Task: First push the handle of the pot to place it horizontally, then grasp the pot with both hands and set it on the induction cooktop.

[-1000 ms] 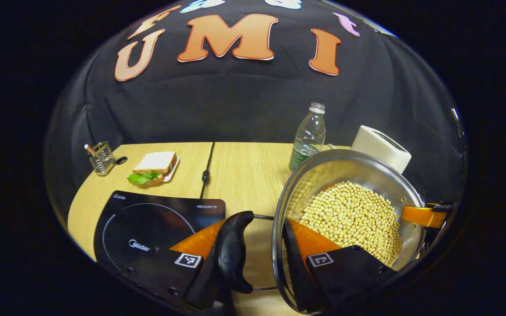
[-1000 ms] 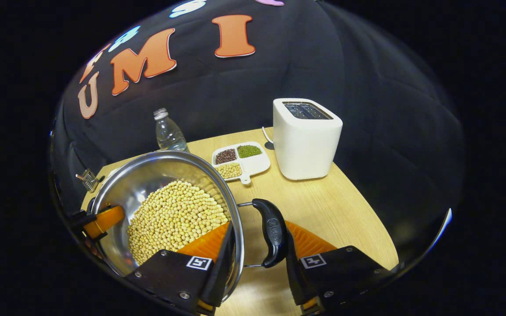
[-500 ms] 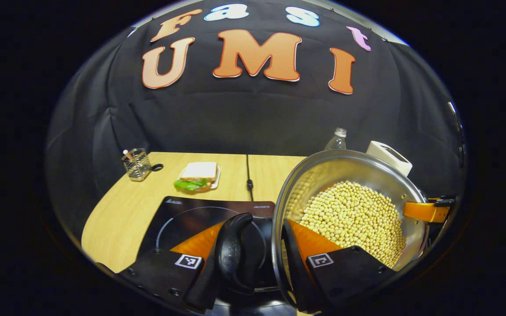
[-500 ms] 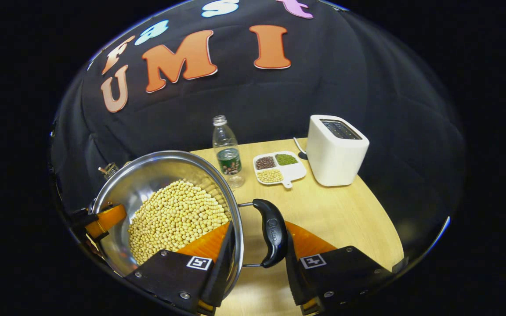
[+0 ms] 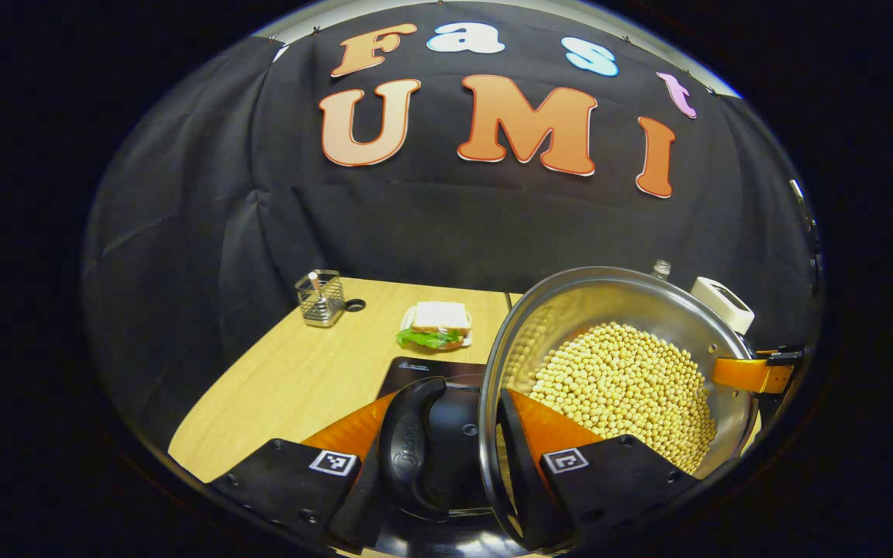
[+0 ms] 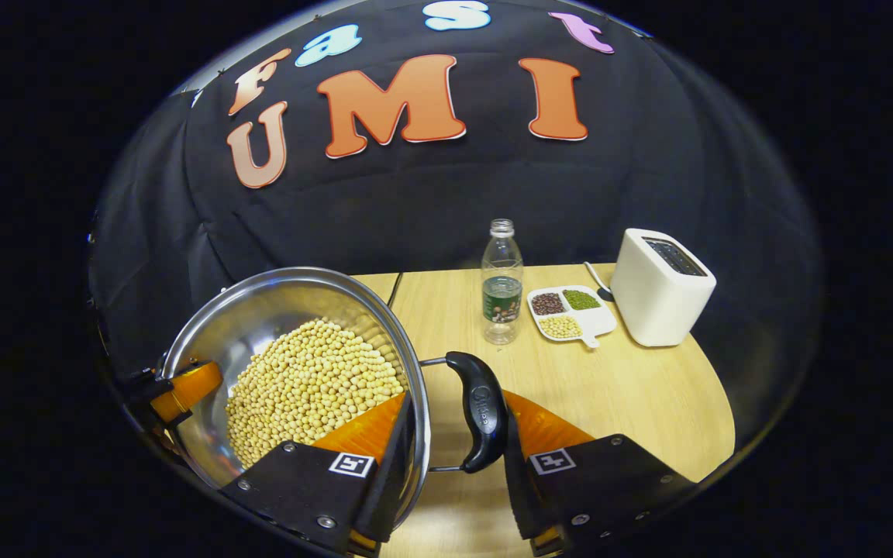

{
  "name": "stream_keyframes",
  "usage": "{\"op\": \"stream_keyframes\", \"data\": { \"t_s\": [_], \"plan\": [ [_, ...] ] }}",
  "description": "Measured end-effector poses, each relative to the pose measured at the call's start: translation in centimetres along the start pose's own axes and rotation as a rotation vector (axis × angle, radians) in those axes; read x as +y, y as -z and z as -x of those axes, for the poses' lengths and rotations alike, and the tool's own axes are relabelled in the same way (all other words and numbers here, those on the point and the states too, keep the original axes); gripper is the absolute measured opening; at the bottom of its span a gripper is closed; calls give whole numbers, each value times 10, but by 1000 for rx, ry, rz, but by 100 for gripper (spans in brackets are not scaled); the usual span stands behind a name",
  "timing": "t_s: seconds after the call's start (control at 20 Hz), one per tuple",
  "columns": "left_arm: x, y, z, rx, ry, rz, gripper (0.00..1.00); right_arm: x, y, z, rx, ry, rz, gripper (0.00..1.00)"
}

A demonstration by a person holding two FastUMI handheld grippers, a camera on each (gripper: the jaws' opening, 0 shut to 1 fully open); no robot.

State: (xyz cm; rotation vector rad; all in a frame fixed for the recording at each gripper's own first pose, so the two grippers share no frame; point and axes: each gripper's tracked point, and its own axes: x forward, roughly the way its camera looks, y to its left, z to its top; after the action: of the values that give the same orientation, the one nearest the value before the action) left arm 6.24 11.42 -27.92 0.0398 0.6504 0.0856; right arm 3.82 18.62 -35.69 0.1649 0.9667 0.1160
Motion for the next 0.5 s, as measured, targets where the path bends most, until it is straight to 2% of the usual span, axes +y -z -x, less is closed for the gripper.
{"op": "stream_keyframes", "data": {
  "t_s": [0.15, 0.2, 0.3, 0.5],
  "plan": [
    [23, -9, 4, -11, -26, -1, 73, 26, -12, -9, -4, -28, 7, 58],
    [32, -12, 3, -12, -33, 3, 70, 33, -15, -11, -6, -35, 9, 58],
    [43, -15, -1, -12, -45, 10, 73, 46, -15, -15, -3, -47, 17, 59],
    [64, -14, -11, 0, -62, 13, 72, 64, -11, -32, 18, -63, 19, 59]
  ]
}}
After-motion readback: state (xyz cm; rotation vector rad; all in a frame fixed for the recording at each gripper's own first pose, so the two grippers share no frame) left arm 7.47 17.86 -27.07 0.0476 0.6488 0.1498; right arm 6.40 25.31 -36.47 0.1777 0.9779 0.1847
